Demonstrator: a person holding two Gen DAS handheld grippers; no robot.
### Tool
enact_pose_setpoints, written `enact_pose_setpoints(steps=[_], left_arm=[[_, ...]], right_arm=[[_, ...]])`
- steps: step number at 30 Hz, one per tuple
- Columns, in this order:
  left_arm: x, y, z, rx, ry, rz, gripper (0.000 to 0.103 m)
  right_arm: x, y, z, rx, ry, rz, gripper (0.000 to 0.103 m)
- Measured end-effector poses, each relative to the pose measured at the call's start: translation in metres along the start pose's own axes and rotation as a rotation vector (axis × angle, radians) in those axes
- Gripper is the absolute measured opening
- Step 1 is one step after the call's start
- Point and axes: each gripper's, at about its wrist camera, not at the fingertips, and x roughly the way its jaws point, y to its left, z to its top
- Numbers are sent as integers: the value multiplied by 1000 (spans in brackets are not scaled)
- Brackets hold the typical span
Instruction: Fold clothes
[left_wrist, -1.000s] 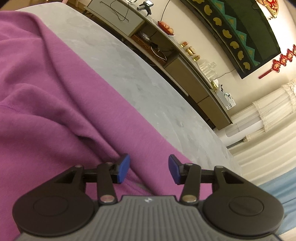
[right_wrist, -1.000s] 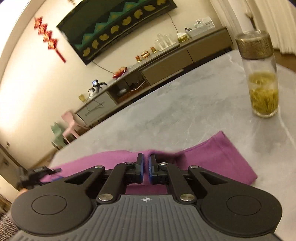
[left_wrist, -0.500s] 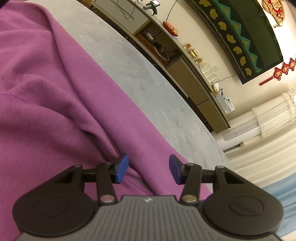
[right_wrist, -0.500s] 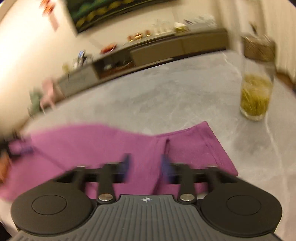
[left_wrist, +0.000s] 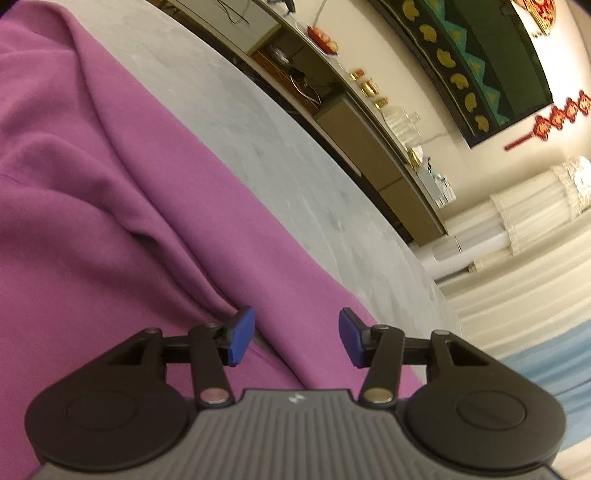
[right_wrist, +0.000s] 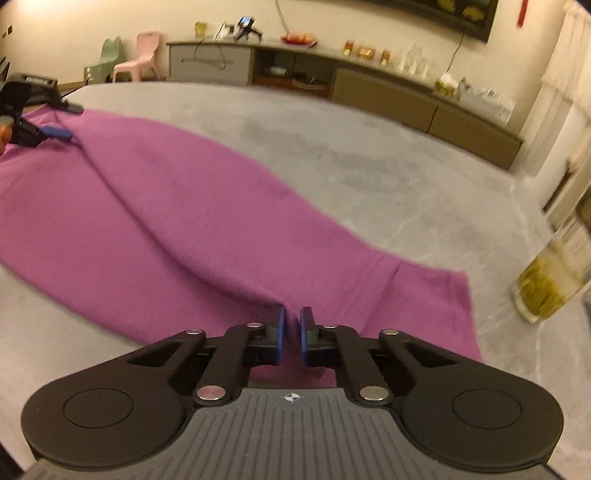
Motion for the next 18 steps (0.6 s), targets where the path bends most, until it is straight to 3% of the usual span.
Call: enact_pose_setpoints(steps=[8,15,17,18], left_arm=[[8,-7,-10,3,33,-12,55],[23,-4,-10,13,37,-5,56],[29,-4,-4,18,24,-11,53],[33,-3,-2,18,16,-15,43]], right_arm=[[-22,-20,21,83,-157,-23,1],[-35,-41,18,186,-224,-32,0],[-37,-47,15,221,-228,-20,0],[-38,-49,12,237,-226,-15,0]])
